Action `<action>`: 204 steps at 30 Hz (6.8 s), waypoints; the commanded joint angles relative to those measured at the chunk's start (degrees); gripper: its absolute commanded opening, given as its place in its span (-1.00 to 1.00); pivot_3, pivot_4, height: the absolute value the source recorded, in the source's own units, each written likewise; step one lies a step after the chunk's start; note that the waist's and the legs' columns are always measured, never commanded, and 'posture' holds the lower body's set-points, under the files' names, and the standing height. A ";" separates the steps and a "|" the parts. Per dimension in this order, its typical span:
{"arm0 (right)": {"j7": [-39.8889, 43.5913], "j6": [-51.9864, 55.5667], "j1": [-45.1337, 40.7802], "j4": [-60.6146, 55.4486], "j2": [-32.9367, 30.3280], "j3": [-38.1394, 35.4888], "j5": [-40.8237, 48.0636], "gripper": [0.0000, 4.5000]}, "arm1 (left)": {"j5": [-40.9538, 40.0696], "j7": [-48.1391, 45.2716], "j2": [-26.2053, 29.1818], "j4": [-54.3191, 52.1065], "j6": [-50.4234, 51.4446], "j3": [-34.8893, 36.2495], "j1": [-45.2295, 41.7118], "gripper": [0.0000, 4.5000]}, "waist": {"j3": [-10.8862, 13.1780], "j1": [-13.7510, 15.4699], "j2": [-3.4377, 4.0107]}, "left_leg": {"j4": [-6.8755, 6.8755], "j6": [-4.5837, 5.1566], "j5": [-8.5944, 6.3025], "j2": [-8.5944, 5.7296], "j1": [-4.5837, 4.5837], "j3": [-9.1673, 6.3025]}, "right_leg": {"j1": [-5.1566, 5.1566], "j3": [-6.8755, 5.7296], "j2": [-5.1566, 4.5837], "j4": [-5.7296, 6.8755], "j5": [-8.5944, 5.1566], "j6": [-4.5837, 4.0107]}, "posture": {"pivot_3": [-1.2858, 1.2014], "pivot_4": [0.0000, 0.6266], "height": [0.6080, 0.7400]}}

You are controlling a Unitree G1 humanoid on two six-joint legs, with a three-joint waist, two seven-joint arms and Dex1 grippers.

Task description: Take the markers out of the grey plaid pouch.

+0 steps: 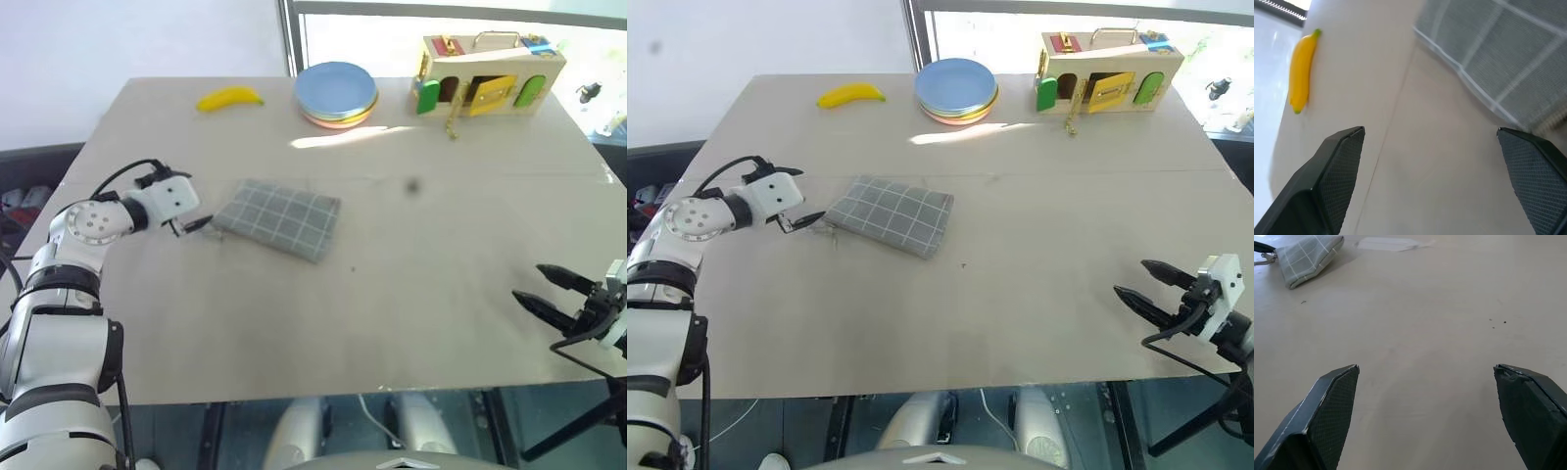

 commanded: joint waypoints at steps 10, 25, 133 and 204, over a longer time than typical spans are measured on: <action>-1.41 -1.02 -0.31 -2.37 0.33 -3.03 2.16 0.99 | 35.89 44.51 -3.12 -0.99 -12.17 -28.77 -7.76 1.00 | -0.20 2.13 0.25 | 0.05 0.06 -0.03 -0.06 0.26 -0.01 | 0.27 -0.01 -0.06 0.09 -0.01 0.02 | 0.03 -0.52 1.00; -2.21 -1.35 0.20 -2.65 0.81 -2.75 2.57 1.00 | 44.42 72.50 -6.00 0.62 -13.84 -37.01 -9.37 -0.96 | -0.30 2.82 0.27 | 0.12 0.01 0.02 -0.25 0.15 -0.09 | 0.20 -0.04 -0.15 0.17 -0.02 0.05 | 0.03 -0.52 1.00; -13.64 19.75 -8.07 -35.44 -8.02 4.02 22.15 1.00 | 17.02 12.74 -36.63 48.32 -35.48 36.68 -18.49 -0.98 | -0.59 1.43 -0.43 | 0.89 0.60 -0.10 -0.90 -0.10 -0.34 | 0.69 -0.51 -0.59 -0.22 0.26 0.72 | 0.03 -0.52 1.00; -18.90 6.52 -39.69 -17.05 13.73 31.87 -10.60 1.00 | -32.75 6.15 -43.34 -93.44 62.53 9.72 33.89 -0.98 | -0.80 0.15 0.01 | 0.88 0.58 -0.13 -1.21 0.05 -1.01 | -0.14 -0.46 -1.04 0.24 0.39 0.67 | 0.03 -0.52 1.00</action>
